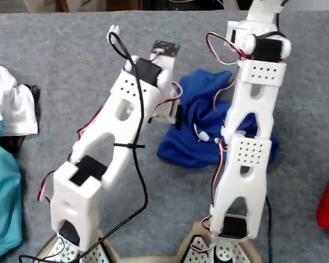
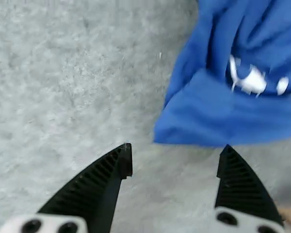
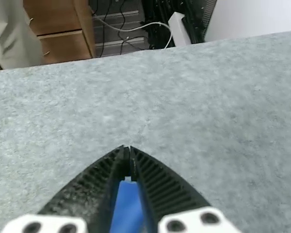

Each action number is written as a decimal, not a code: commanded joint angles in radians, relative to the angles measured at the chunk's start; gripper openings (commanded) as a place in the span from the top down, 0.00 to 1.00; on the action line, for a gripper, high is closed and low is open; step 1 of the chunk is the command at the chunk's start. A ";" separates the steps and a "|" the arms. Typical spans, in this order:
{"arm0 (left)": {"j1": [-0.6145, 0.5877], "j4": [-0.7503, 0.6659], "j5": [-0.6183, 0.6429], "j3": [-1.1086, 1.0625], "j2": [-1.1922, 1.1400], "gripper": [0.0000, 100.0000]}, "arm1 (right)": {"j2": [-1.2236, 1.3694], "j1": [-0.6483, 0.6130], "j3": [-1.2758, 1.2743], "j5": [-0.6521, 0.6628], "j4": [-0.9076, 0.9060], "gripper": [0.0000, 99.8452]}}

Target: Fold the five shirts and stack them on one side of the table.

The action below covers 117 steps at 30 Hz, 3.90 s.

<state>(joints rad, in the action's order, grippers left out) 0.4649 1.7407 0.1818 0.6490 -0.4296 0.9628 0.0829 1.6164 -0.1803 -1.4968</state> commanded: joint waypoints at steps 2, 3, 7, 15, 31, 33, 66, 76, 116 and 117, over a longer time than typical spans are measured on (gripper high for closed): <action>0.003 -0.011 0.222 0.140 -0.061 0.71 | -0.085 0.015 0.039 0.014 0.028 0.99; 0.006 -0.011 0.262 0.153 -0.082 0.71 | -0.085 0.015 0.039 0.014 0.028 0.99; 0.008 -0.011 0.359 0.224 -0.160 0.71 | -0.061 0.016 0.042 0.015 0.046 0.99; 0.058 -0.006 0.374 0.315 -0.275 0.81 | -0.030 0.033 0.048 0.015 0.084 0.99; 0.094 -0.002 0.462 0.385 -0.383 0.75 | -0.025 0.033 0.048 0.041 0.084 0.99; 0.092 -0.021 0.462 0.404 -0.417 0.75 | -0.025 0.033 0.048 0.041 0.084 0.99; 0.048 0.018 0.462 0.539 -0.533 0.88 | -0.025 0.042 0.048 0.041 0.084 0.99; 0.089 0.018 0.460 0.535 -0.539 0.88 | -0.025 0.042 0.048 0.041 0.084 0.99; 0.094 0.017 0.465 0.600 -0.615 0.90 | -0.025 0.042 0.048 0.041 0.084 0.99; 0.094 0.017 0.465 0.600 -0.615 0.90 | -0.025 0.042 0.048 0.041 0.084 0.99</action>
<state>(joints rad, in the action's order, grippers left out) 0.5508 1.7484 0.6360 1.1999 -1.0572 0.9628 0.1013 1.6164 -0.1481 -1.4354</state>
